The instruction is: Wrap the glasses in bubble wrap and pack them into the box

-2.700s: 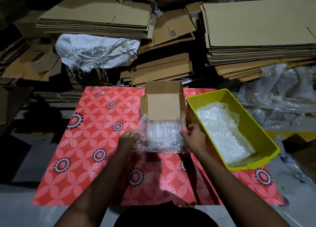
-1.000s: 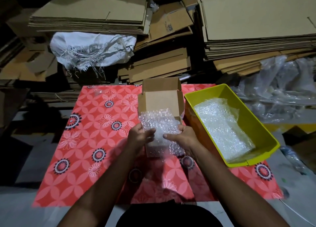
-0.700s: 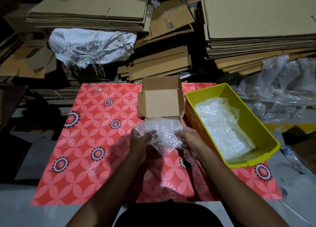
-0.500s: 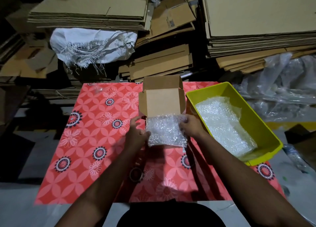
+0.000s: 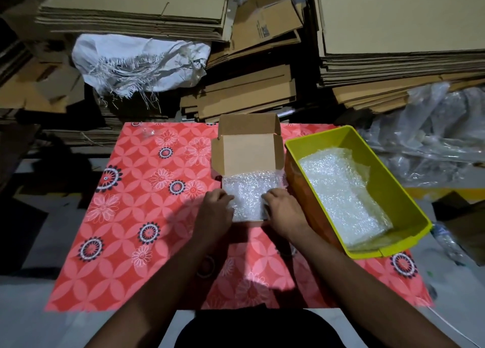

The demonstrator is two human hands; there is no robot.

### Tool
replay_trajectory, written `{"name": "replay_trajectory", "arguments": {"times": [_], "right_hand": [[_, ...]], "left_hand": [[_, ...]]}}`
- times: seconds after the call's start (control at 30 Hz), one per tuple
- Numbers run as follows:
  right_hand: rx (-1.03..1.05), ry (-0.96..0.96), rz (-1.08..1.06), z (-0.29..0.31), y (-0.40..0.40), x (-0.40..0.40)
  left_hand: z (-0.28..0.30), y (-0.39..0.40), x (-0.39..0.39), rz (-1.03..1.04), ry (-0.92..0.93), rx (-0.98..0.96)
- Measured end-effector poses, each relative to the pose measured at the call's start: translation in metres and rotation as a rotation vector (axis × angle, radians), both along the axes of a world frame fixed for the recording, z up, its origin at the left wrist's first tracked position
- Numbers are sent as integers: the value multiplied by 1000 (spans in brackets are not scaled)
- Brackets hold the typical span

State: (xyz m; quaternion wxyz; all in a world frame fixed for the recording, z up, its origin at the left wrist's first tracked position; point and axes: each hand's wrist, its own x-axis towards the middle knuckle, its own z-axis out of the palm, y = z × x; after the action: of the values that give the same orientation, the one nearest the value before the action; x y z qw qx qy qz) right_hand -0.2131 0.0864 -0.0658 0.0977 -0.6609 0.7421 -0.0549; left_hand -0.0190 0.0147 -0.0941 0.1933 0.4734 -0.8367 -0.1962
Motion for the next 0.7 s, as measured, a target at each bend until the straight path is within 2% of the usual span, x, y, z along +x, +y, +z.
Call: {"name": "replay_trajectory", "arguments": {"times": [0.13,0.23,0.3,0.4,0.5,0.6,0.7], "right_hand": [[-87,13,-51,4,-7,-7],[-83,61,-46,7,-21,-10],[36,71,-43,7,-25,-8],[112,224,-24,4,-17,2],[102,321,-60,5,-9,6],[0,335,-87,12,-16,-5],[93,291,-102,9,-24,-14]], "left_hand": [[2,-15,0,61,16,-186],[6,-29,-4,-54,3,-267],[7,-30,-8,-169,-118,-253],[3,-27,-10,-216,-326,-200],[1,-29,-5,-154,-384,-170],[1,-36,-2,-161,-425,-164],[1,-41,-1,-190,-446,-209]]}}
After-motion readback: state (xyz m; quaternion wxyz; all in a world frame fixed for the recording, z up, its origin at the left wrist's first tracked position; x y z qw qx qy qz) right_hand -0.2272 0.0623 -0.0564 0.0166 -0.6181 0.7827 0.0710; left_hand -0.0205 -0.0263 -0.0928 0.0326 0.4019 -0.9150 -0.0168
